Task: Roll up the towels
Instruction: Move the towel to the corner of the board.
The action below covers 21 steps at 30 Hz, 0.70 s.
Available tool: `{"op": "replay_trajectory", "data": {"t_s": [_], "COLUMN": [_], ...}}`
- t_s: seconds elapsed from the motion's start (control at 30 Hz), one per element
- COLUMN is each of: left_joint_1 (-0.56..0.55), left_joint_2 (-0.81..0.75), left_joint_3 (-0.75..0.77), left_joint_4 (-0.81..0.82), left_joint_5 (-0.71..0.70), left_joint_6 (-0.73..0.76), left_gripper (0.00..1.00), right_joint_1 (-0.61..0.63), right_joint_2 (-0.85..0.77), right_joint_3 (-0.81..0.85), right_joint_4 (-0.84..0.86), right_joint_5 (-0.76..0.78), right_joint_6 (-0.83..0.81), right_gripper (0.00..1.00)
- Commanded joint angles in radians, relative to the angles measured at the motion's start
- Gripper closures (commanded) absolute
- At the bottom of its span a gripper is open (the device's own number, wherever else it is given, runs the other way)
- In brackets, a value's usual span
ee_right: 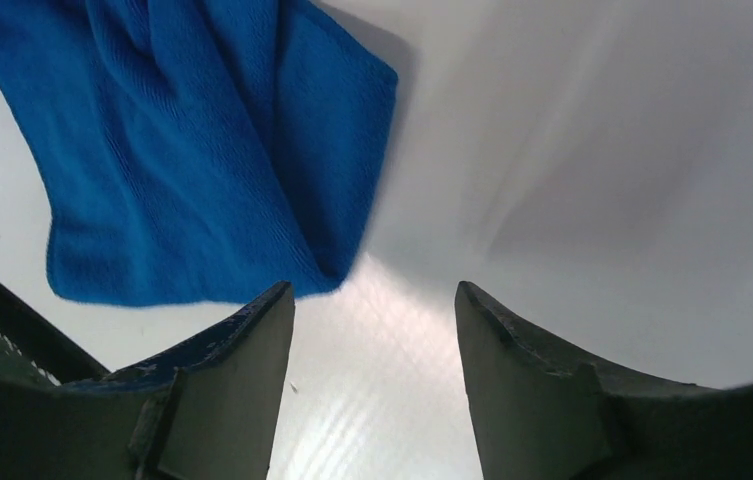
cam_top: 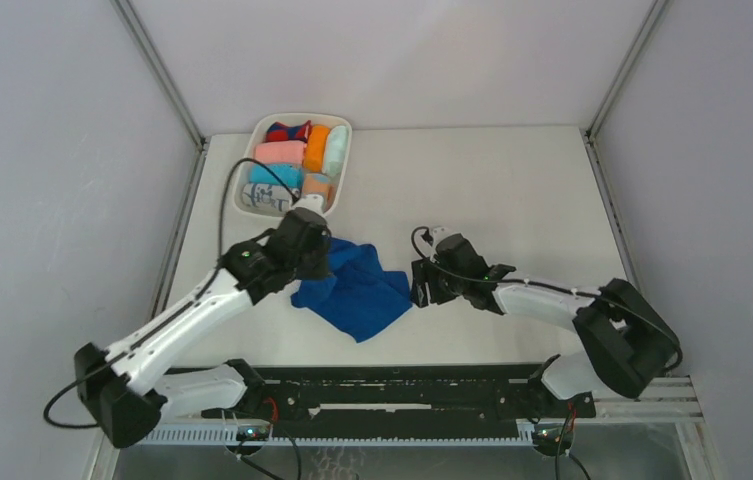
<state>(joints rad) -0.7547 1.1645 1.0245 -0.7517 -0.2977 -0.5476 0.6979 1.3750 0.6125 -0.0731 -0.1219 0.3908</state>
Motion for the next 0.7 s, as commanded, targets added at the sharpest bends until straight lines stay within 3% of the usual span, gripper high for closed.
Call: {"op": "replay_trajectory", "data": {"t_s": [0.0, 0.2, 0.23, 0.4, 0.67], "left_joint_1": [0.088, 0.23, 0.25, 0.369, 0.543], "left_joint_2": [-0.161, -0.319, -0.34, -0.414, -0.434], "left_joint_3": [-0.017, 0.021, 0.026, 0.054, 0.211], "left_joint_4": [-0.051, -0.149, -0.161, -0.215, -0.283], "left_joint_5": [0.058, 0.071, 0.069, 0.056, 0.065], "left_joint_6": [0.011, 0.038, 0.043, 0.071, 0.085], "left_gripper": [1.0, 1.0, 1.0, 1.0, 1.0], "right_joint_1": [0.024, 0.059, 0.061, 0.027, -0.191], "right_joint_2": [0.109, 0.305, 0.326, 0.293, 0.038], "right_joint_3": [0.1, 0.208, 0.215, 0.226, 0.412], "right_joint_4": [0.096, 0.119, 0.122, 0.099, -0.261], "right_joint_5": [-0.023, -0.022, -0.021, 0.022, 0.138], "right_joint_6": [0.05, 0.063, 0.065, 0.038, -0.139], "right_gripper": [0.42, 0.5, 0.54, 0.99, 1.0]}}
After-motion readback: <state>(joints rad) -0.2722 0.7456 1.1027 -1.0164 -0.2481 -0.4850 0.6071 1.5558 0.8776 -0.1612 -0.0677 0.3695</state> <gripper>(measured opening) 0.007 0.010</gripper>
